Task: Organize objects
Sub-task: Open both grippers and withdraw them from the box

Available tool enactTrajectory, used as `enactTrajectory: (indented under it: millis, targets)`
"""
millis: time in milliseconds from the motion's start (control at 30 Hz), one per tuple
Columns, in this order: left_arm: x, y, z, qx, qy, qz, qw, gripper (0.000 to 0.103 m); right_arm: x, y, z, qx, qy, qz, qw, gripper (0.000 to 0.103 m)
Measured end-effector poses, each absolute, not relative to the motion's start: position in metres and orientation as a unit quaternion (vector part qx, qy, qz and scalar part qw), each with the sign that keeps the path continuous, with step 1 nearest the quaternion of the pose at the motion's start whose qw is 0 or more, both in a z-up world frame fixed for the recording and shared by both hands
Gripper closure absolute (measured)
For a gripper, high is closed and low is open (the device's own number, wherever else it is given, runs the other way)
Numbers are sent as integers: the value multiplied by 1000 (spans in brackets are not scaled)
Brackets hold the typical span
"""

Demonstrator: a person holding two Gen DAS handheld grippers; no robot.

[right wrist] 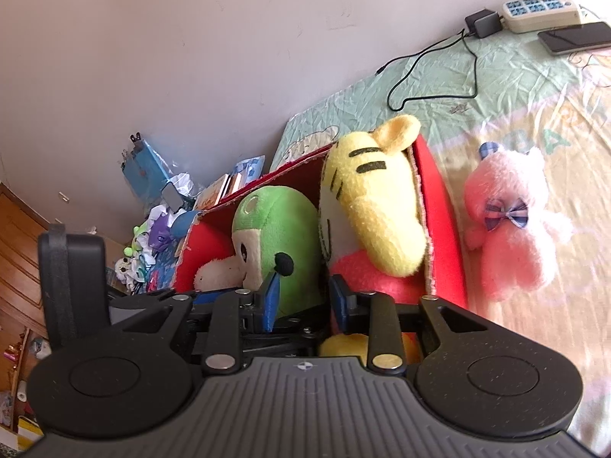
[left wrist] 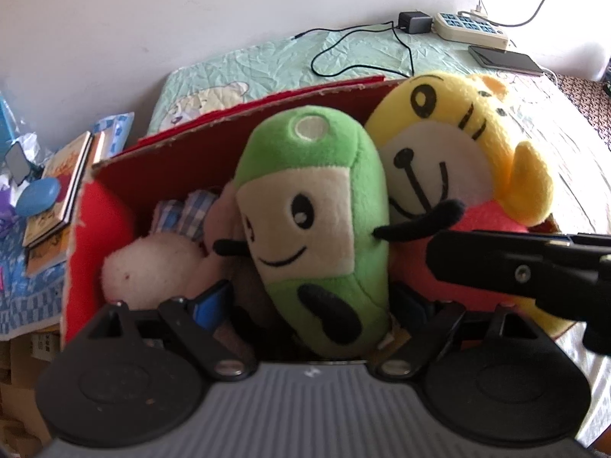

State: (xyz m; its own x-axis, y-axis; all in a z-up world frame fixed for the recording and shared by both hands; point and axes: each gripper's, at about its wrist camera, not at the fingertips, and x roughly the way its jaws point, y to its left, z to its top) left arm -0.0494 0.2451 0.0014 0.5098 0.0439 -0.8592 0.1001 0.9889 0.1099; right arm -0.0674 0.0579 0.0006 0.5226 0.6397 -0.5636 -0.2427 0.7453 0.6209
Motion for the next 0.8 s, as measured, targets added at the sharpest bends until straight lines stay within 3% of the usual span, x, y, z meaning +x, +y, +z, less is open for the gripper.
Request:
enactTrajectory:
  millis: [800]
  targets:
    - [-110, 240, 46, 57, 470, 49, 879, 14, -108, 35, 17, 237, 367, 262, 860, 67]
